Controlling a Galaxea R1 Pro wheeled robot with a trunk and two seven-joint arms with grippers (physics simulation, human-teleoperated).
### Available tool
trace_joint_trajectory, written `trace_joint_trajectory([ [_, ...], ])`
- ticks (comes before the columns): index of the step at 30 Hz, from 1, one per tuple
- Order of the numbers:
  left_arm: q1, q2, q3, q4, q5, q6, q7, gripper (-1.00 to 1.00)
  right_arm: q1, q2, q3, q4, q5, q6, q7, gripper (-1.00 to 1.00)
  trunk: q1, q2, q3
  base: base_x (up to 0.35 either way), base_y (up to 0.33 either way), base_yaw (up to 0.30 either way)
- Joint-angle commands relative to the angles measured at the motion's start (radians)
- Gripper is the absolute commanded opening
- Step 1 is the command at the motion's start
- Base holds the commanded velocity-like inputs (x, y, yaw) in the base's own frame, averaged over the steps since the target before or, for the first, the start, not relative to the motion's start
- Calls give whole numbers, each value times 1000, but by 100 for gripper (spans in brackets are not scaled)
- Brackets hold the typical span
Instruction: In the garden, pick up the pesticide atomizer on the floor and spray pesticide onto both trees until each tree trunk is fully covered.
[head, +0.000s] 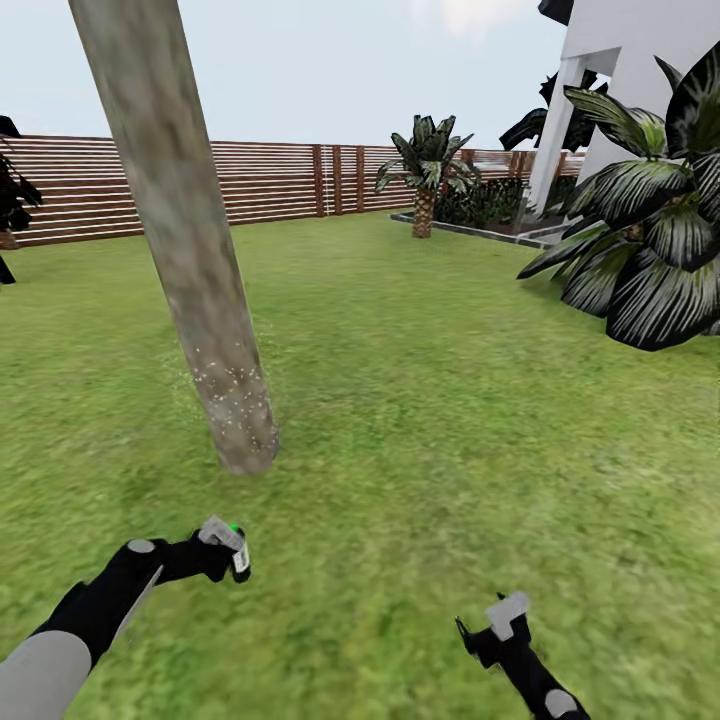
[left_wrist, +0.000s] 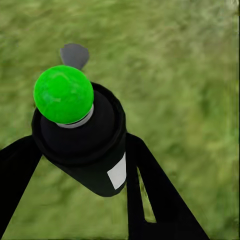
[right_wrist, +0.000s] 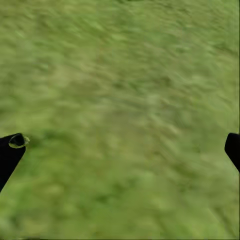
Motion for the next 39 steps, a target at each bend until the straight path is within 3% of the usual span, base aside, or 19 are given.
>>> trace_joint_trajectory([
  [1, 0, -2, -2, 0, -47, -2, -62, -100, -27, 0, 1, -9, 5, 32, 93, 100, 0, 0, 0, -7, 0, 0],
  [4, -1, -16, 0, 0, -202, -5, -180, -100, -83, -1, 12, -21, 15, 62, 339, 100, 0, 0, 0, -2, 0, 0],
  [6, 0, -25, -3, 0, -249, -6, -228, -100, -98, -2, 46, -23, 44, 66, 420, 100, 0, 0, 0, 0, 0, 0],
  [7, 0, -28, -51, 0, -263, -7, -277, -100, -103, -1, 98, -23, 71, 68, 443, 100, 0, 0, 0, 0, 0, 0],
  [10, 0, -29, -148, 1, -267, -7, -297, -100, -113, 1, 151, -24, 81, 68, 452, 100, 0, 0, 0, 0, 0, 0],
  [13, 1, -28, -206, 1, -267, -9, -303, -100, -120, 5, 161, -22, 82, 68, 454, 100, 0, 0, 0, 0, 0, 0],
  [15, 1, -29, -239, 1, -268, -52, -352, -100, -121, 15, 166, -22, 84, 68, 490, 100, 0, 0, 0, 0, 0, 0],
  [16, 1, -29, -246, 1, -269, -62, -381, -100, -121, 19, 176, -24, 85, 68, 557, -100, 0, 0, 0, 0, 0, 0],
  [19, 1, -34, -253, 1, -269, -74, -418, -100, -121, 22, 193, -53, 86, 67, 668, -100, 0, 0, 0, 0, 0, 0],
  [22, 1, -43, -295, 1, -269, -73, -421, -100, -121, 26, 210, -63, 86, 68, 680, -100, 0, 0, 0, 0, 0, 0],
  [24, 0, -62, -327, 1, -271, -72, -421, -100, -121, 43, 215, -65, 86, 67, 681, -100, 0, 0, 0, 0, 0, 0],
  [28, -2, -97, -337, 1, -273, -69, -421, -100, -121, 83, 217, -65, 88, 68, 681, -100, 0, 0, 0, 0, 0, 0],
  [30, -2, -108, -338, 1, -277, -68, -421, -100, -121, 90, 219, -64, 88, 68, 682, -100, 0, 0, 0, 0, 0, 0],
  [34, -2, -139, -336, 3, -352, -63, -421, -100, -121, 112, 329, -65, 86, 68, 680, -100, 0, 0, 0, 0, 0, 0],
  [39, -2, -155, -336, 3, -376, -60, -421, -100, -121, 140, 353, -65, 85, 68, 680, -100, 0, 0, 0, 0, 0, 0],
])
